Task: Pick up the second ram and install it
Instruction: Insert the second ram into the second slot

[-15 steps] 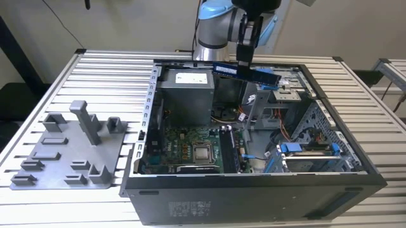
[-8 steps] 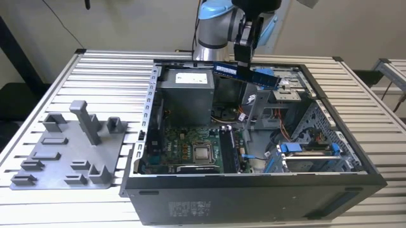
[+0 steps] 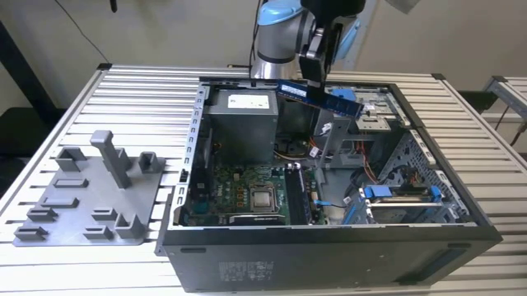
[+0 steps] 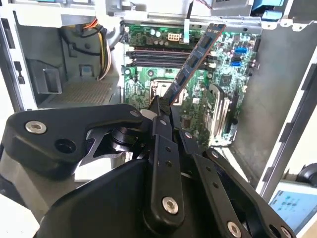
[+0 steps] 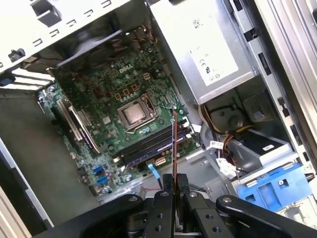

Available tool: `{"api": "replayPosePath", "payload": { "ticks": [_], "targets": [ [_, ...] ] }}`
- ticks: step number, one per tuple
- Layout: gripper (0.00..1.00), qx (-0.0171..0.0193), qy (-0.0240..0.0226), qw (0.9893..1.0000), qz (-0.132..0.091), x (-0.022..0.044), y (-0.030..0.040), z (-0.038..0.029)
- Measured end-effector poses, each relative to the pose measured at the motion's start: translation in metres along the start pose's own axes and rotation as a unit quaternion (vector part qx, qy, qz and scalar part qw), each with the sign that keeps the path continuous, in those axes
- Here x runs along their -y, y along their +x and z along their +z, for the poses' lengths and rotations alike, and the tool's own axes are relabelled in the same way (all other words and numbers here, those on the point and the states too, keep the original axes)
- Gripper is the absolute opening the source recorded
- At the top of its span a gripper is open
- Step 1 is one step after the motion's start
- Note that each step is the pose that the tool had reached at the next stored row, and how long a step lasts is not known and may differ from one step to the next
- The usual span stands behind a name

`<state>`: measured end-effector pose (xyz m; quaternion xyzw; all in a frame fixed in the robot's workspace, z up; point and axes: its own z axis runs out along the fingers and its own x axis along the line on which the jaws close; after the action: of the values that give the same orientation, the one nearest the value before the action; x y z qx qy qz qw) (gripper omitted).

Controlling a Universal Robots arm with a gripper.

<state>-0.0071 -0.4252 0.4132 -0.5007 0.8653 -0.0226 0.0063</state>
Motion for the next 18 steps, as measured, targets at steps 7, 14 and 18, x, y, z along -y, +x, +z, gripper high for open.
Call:
{"api": "replayPosePath", "payload": {
  "ticks": [7, 14, 18],
  "targets": [
    [0.14, -0.0020, -0.0005, 0.9990, 0.044, 0.0001, 0.0002, 0.0006],
    [0.14, -0.0040, -0.0010, 0.9961, 0.088, 0.0001, 0.0003, 0.0012],
    [0.14, -0.0051, -0.0013, 0.9936, 0.113, 0.0002, 0.0004, 0.0015]
  ]
}}
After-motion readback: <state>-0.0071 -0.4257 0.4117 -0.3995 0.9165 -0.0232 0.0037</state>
